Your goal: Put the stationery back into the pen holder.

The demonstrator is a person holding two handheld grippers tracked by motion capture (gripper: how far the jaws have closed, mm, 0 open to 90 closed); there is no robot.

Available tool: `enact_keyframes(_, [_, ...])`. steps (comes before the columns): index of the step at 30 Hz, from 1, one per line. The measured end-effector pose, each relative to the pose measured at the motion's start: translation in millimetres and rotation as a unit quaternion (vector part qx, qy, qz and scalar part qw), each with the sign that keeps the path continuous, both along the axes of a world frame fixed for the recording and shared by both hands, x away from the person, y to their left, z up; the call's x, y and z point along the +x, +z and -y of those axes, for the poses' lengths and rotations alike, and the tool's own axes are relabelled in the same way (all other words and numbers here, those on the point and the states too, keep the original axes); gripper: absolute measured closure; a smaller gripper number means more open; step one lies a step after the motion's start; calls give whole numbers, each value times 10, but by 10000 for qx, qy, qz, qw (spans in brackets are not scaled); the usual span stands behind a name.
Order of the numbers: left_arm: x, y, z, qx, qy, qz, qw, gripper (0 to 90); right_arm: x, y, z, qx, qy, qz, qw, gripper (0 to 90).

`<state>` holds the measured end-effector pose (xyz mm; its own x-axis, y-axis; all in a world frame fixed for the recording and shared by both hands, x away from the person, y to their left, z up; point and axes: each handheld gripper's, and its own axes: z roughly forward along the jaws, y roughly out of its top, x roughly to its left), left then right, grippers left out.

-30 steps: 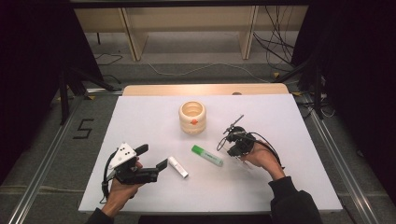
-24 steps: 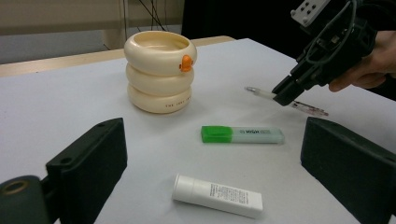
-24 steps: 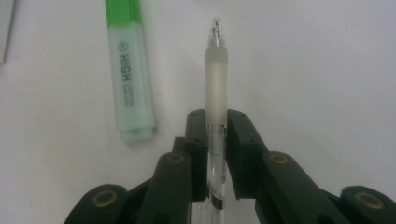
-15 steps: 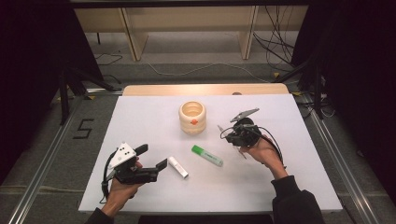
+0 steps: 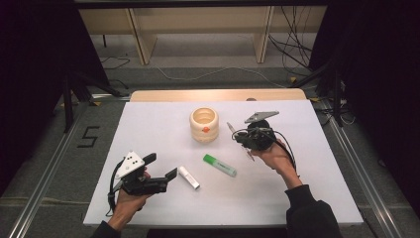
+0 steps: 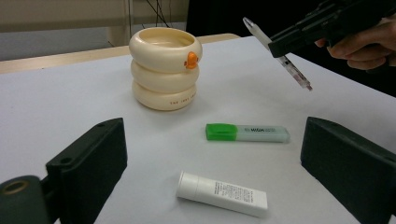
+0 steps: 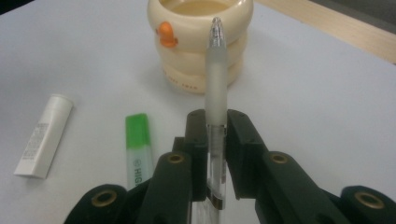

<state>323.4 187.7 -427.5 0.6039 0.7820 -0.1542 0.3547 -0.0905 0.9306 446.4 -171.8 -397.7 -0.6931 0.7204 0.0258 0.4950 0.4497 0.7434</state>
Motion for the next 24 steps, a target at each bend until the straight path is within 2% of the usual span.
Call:
enact_keyframes(8, [-2,2,-5,-19,12,14,10000,67,67,106,-85,280,-23,173,9995,800])
enact_keyframes(24, [-4,5,-8,-99,-8,34,9999,67,213,290,-314,576,-87,402,9975,800])
